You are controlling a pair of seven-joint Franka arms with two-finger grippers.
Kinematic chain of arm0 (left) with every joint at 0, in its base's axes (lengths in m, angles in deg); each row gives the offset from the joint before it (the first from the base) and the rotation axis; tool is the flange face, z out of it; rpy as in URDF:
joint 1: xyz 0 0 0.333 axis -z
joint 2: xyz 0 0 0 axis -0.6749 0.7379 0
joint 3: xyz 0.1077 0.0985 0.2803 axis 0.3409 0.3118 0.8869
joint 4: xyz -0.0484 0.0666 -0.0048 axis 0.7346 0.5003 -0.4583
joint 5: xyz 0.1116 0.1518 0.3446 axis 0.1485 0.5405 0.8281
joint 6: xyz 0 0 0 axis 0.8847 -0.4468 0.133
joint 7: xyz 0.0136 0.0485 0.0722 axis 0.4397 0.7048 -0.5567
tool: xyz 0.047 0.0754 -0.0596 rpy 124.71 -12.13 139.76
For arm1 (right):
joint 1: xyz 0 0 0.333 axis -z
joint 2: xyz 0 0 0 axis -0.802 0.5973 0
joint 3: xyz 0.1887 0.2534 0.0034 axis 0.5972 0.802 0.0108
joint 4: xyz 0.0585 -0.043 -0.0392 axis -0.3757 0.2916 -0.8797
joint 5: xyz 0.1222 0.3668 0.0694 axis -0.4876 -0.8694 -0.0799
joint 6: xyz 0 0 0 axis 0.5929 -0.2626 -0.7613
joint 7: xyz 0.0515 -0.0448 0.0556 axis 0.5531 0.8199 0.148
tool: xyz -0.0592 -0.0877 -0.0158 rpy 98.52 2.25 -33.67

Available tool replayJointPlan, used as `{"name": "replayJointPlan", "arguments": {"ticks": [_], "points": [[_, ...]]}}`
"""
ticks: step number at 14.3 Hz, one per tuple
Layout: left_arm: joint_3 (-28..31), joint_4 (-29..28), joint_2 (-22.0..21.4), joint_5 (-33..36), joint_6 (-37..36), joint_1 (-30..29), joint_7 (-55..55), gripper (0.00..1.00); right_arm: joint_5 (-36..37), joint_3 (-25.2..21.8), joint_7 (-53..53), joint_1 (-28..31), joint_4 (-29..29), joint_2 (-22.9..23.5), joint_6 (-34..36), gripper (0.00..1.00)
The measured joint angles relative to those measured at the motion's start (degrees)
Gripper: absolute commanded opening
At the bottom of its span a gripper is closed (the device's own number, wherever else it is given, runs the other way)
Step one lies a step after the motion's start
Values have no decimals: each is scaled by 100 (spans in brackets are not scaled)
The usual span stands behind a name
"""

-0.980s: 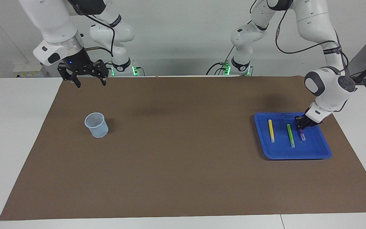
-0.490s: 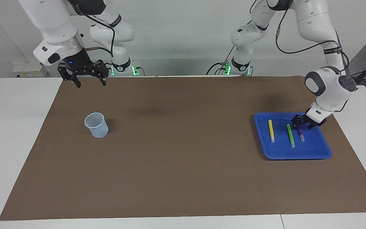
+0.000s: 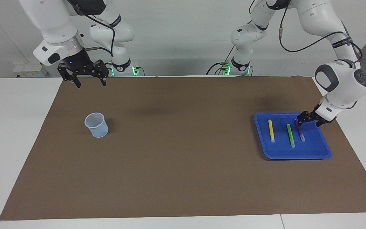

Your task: Right arm passes pens to left for tray arrangement

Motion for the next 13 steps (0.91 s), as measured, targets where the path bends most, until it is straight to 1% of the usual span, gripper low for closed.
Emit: {"name": "replayJointPlan", "arguments": {"ticks": [2,4,9,13], "points": [[-5,136,-77,0,-215,89,-178,100,0,0,0,0,0,0,0,100],[-10,386,-172,-1,-584,239,-395,100,0,0,0,0,0,0,0,100],[-31,1098,-415,-16,-1492,831,-1321,100,0,0,0,0,0,0,0,100],[-41,1507,-494,-350,-1991,1177,-1981,100,0,0,0,0,0,0,0,100]]}}
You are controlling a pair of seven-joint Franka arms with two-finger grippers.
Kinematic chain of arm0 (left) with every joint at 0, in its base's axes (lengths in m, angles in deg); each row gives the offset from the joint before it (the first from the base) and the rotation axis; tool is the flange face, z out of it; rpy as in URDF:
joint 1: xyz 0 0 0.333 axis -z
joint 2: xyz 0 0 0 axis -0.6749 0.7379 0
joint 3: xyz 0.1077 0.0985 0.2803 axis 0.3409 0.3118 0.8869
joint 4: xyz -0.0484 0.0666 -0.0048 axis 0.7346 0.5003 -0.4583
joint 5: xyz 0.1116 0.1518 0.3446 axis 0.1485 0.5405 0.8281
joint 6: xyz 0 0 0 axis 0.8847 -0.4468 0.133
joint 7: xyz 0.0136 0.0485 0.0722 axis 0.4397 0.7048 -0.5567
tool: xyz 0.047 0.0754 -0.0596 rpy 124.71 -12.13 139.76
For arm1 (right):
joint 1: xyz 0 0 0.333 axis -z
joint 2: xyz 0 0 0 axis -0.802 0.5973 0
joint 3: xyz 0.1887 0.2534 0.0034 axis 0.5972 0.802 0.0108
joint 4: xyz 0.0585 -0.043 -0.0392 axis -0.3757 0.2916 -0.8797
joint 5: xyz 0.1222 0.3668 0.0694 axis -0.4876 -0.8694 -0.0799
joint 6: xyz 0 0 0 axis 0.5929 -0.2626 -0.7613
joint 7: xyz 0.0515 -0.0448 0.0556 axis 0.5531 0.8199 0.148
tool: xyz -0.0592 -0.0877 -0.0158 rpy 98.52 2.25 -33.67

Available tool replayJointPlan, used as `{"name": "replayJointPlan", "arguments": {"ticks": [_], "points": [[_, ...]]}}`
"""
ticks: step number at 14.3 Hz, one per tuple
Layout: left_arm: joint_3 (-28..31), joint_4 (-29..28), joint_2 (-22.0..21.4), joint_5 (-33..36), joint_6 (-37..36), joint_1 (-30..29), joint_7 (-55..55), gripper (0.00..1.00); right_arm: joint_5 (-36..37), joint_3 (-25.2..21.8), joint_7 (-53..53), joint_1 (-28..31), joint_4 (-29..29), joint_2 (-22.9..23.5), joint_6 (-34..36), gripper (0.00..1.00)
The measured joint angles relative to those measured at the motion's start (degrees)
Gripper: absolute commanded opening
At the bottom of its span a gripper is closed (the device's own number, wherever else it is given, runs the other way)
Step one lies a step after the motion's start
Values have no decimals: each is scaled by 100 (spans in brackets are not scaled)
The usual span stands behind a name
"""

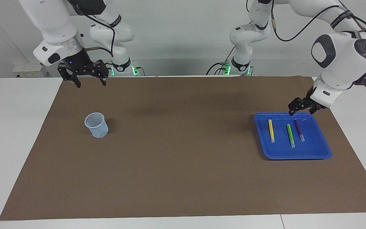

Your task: Right arm passes pens to left for tray arrangement

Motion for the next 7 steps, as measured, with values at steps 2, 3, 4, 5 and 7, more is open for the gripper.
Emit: {"name": "replayJointPlan", "arguments": {"ticks": [2,3,4,5,7], "points": [[-7,120,-159,-102,-213,66,-150,100,0,0,0,0,0,0,0,100],[-7,137,-267,-118,-324,99,-188,100,0,0,0,0,0,0,0,100],[-5,137,-376,-121,-427,139,-204,100,0,0,0,0,0,0,0,100],[-7,137,-479,-121,-528,175,-217,100,0,0,0,0,0,0,0,100],[-6,137,-634,-121,-708,245,-222,100,0,0,0,0,0,0,0,100]]}}
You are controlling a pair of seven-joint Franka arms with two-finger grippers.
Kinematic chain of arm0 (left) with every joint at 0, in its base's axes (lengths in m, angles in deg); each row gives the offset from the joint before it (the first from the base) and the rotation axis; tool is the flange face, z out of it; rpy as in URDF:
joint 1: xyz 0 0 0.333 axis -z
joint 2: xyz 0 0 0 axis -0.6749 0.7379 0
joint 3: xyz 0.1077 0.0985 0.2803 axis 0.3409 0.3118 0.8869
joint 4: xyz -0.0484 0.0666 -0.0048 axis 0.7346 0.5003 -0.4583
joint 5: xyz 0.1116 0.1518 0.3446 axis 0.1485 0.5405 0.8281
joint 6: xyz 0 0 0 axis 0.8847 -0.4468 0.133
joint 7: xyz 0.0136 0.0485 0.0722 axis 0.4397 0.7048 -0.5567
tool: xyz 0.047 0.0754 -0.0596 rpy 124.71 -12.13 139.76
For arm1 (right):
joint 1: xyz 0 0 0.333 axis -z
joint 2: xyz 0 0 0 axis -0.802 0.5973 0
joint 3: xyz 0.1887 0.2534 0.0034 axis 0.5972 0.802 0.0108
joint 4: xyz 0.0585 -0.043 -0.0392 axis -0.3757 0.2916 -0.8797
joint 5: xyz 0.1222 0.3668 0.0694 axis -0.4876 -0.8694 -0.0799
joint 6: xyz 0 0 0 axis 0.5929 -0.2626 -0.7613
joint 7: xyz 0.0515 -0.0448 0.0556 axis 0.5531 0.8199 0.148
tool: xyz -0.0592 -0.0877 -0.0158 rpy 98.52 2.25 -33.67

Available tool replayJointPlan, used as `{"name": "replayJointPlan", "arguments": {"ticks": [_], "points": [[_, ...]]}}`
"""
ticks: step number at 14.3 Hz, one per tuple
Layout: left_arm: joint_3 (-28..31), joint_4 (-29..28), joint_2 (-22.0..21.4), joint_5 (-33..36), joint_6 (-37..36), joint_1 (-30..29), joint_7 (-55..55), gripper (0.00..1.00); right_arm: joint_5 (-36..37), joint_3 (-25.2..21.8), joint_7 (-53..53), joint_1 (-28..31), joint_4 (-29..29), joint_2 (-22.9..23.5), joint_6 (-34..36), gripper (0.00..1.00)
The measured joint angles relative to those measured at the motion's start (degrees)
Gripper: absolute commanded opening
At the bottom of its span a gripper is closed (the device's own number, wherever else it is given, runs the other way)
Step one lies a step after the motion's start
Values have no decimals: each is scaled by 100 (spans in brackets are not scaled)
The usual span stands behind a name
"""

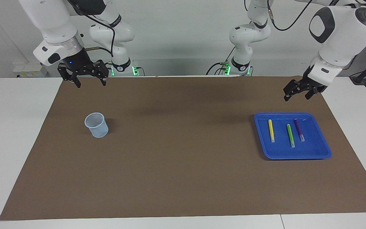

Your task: Right arm passes pens to left for tray arrangement

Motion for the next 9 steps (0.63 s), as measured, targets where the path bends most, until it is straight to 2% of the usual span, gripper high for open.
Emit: {"name": "replayJointPlan", "arguments": {"ticks": [3,7,9], "points": [[26,-1,-137,0,-136,131,-3,100,0,0,0,0,0,0,0,100],[728,0,-387,0,-548,913,-8,100,0,0,0,0,0,0,0,100],[877,0,-545,0,-766,1014,-13,100,0,0,0,0,0,0,0,100]]}}
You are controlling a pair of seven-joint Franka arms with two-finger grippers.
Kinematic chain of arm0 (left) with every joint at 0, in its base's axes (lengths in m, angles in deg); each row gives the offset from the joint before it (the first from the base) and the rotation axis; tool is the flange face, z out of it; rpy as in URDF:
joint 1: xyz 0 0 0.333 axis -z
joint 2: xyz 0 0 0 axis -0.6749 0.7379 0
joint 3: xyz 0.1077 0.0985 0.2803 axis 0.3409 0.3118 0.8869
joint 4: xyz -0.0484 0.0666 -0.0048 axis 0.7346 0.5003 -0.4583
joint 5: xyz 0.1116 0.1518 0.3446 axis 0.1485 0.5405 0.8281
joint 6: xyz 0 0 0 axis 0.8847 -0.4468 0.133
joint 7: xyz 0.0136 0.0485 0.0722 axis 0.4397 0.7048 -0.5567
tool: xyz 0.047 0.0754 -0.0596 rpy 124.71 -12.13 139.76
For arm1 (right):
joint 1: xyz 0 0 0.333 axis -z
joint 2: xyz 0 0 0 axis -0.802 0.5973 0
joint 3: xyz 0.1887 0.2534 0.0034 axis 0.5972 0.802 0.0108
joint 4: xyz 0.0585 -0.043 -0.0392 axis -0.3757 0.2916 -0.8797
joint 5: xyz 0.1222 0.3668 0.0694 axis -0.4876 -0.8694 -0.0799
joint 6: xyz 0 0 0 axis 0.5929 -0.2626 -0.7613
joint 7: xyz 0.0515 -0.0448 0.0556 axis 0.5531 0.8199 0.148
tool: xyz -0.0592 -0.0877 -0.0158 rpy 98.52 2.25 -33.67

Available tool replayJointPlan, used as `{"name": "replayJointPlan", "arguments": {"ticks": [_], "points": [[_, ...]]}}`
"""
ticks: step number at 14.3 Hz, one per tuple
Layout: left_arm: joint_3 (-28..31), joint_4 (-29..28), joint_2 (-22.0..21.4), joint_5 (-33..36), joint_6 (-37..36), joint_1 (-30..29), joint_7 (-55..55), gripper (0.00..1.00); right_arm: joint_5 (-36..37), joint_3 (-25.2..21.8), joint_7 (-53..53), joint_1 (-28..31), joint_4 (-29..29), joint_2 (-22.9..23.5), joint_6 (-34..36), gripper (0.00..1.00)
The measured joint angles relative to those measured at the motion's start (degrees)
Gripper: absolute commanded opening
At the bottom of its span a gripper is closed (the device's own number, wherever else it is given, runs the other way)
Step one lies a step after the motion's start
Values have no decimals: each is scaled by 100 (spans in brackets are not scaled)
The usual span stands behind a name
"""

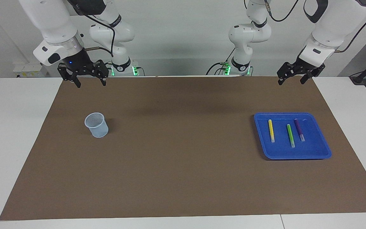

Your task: Right arm passes pens to left for tray arrangement

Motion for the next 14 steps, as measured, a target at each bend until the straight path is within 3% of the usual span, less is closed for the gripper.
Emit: {"name": "replayJointPlan", "arguments": {"ticks": [14], "points": [[123,-123,-146,9,-252,27,1,100,0,0,0,0,0,0,0,100]]}}
